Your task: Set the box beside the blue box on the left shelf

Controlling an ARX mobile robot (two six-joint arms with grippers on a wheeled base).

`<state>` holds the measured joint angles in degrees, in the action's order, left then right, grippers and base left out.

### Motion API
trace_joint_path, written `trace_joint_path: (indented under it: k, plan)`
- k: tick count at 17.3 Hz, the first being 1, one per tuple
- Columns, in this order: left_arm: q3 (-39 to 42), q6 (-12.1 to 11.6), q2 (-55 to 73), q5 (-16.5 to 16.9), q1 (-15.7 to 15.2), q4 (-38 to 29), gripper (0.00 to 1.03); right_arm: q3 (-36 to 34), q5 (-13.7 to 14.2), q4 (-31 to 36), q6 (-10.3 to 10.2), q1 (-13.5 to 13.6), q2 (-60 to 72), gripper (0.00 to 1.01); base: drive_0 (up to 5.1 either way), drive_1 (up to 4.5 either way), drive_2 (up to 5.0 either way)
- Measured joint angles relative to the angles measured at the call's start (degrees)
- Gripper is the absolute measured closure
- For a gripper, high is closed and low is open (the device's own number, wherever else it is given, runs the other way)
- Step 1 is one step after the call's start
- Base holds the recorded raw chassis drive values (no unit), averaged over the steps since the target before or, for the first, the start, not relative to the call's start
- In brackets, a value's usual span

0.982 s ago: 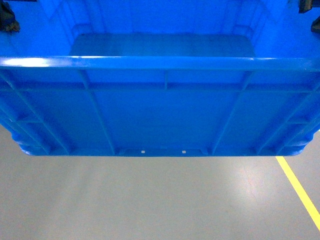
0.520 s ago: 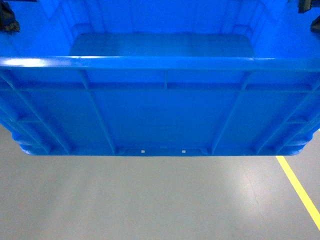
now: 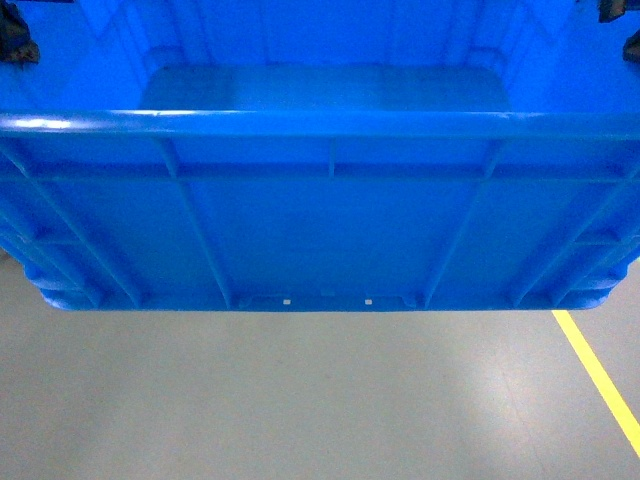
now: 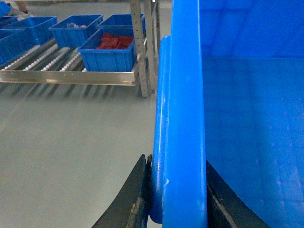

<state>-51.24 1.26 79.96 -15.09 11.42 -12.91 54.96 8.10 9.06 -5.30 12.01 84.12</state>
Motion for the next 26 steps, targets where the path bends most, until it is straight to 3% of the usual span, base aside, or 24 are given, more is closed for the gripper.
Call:
trace_joint_path:
  k: [26]
  plan:
    - [0.0, -0.15, -0.04, -0.07, 0.0, 0.22, 0.83, 0.0, -0.13, -0.31, -0.04, 0.0, 0.07, 0.8, 0.0, 4.24, -4.2]
